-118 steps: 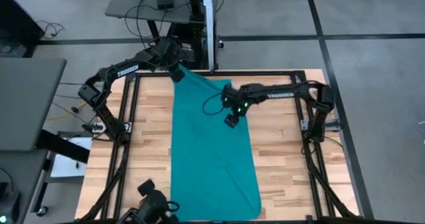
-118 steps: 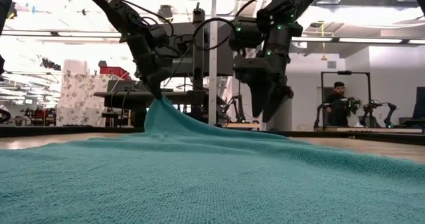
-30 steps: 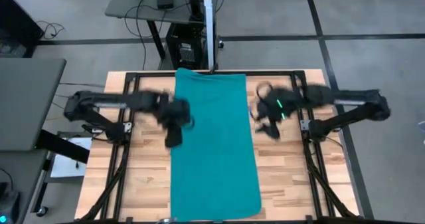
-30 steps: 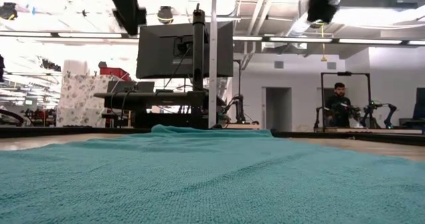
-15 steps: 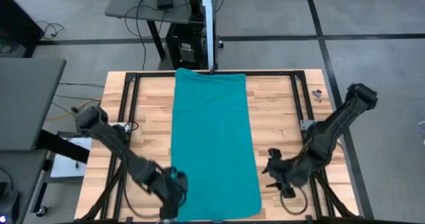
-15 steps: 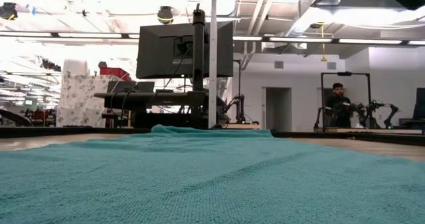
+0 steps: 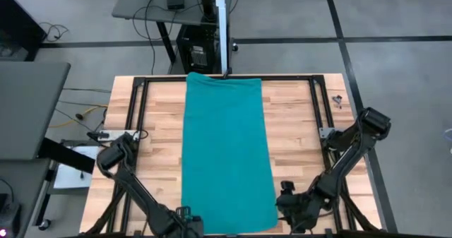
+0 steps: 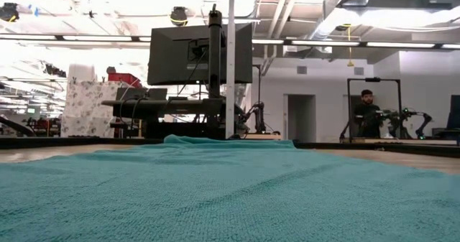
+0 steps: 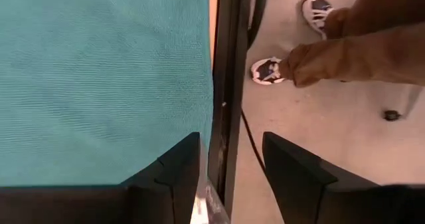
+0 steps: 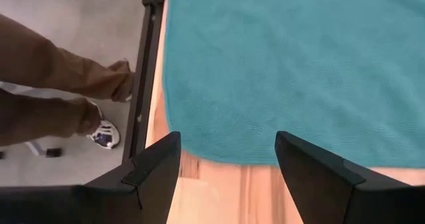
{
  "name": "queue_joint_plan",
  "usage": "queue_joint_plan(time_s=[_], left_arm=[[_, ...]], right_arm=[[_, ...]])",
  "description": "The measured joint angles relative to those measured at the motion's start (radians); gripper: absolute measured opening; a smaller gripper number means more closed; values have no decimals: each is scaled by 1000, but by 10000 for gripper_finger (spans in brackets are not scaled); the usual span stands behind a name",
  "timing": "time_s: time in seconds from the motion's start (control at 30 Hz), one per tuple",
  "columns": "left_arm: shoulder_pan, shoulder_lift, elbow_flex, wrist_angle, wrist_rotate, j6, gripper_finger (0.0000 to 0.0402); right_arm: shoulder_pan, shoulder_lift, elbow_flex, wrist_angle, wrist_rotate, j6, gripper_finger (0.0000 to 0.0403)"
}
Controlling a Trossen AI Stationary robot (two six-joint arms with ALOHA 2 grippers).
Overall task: Roll towel
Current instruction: Fold the blue towel in half
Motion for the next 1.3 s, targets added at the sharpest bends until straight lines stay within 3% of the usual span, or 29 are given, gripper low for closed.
queue_joint_plan(time_s=[0.47,0.73,0.9,1.3], left_arm=[[1,75,19,-31,-79,-87,148],[2,77,17,-29,-82,-75,148],[-1,78,16,-29,-88,-55,148],[-1,78,15,-25,-87,-69,148]], right_arm=[[14,12,11,50,0,38,238],[46,14,11,70,1,-85,238],[41,97,12,186,5,-125,238],[51,302,120,176,6,-132,220]])
